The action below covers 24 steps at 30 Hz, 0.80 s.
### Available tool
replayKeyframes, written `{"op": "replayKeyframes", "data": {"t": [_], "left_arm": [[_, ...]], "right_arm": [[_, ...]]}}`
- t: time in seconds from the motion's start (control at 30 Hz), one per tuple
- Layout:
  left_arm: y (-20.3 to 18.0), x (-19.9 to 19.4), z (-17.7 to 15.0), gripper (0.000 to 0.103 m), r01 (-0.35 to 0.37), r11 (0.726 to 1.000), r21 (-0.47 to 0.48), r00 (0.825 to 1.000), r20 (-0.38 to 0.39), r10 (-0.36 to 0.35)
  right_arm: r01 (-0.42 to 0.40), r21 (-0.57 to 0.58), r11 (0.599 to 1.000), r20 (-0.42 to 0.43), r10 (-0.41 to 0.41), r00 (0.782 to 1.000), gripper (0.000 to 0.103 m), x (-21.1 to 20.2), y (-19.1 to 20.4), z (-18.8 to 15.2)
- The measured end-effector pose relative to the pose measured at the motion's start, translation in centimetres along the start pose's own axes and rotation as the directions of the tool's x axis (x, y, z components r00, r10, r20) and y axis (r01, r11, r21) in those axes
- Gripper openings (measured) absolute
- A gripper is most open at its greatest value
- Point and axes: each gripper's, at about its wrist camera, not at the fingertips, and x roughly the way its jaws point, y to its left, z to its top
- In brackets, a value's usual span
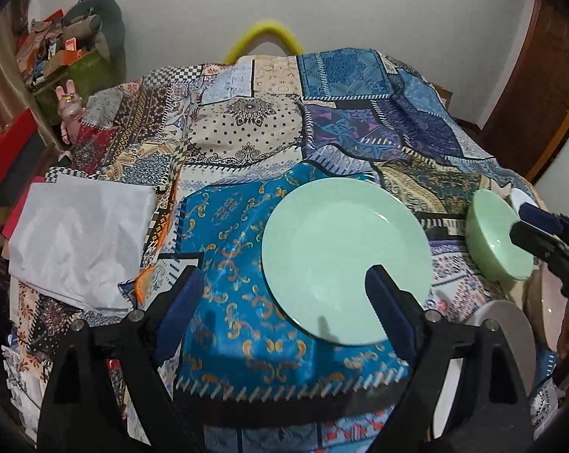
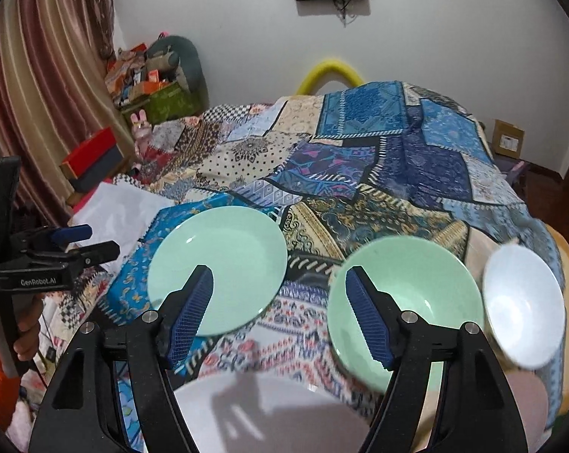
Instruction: Organize plates and bowls
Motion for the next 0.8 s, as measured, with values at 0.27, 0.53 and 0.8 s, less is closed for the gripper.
{"op": "replayKeyframes", "data": {"t": [0.27,0.53,0.8], "left_arm": [[0.9,3.5,0.4,0.085,0.021,1.000,0.001,0.998,-0.056,-0.021],[1.4,6.0,-0.7,0.044,0.091,0.996,-0.023,0.990,-0.109,-0.093],[1.1,7.9,-1.9,0.032,0.121,0.992,-0.021,0.980,-0.154,-0.123]], "right_arm": [[-0.053,-0.029,0.998,-0.152,0.048,0.987,0.044,6.0,0.5,2.0],[-0.046,-0.036,0.998,-0.273,0.034,0.961,0.031,10.3,0.8,2.0],[-0.011,-0.060,0.998,-0.313,-0.008,0.950,0.030,12.1,0.6,1.7]]}}
